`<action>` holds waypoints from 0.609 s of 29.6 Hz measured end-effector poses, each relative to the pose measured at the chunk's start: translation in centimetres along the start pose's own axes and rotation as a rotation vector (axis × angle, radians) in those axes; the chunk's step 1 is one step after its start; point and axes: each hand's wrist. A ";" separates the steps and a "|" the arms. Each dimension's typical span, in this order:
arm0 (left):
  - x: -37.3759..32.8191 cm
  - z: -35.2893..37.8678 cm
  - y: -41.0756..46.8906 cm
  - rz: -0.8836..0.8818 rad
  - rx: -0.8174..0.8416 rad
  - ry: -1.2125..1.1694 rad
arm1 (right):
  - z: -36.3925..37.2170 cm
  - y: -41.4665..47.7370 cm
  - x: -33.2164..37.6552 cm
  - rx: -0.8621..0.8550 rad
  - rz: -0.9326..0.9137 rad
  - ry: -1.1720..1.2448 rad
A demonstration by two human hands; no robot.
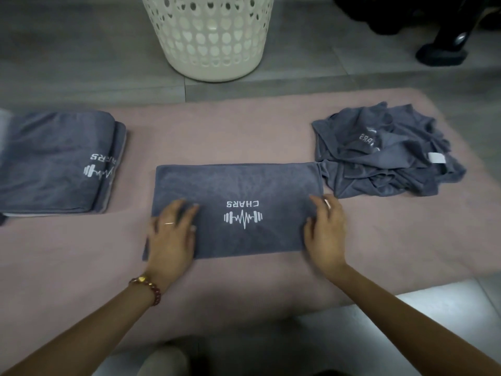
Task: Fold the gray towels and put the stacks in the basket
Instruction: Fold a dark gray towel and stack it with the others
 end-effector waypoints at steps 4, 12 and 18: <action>-1.3 2.3 1.5 0.308 0.286 0.196 | 2.0 -0.3 1.6 0.391 -0.323 -0.187; 4.9 0.4 -0.8 -0.111 0.313 0.192 | -0.4 -1.1 -4.4 0.521 -0.119 -0.284; 4.4 1.3 3.9 0.111 0.305 0.166 | 1.2 3.6 -0.4 0.487 -0.268 -0.250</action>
Point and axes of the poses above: each hand's wrist, its own y-axis towards the middle knuckle, its own z-axis out of the palm, x = y × z
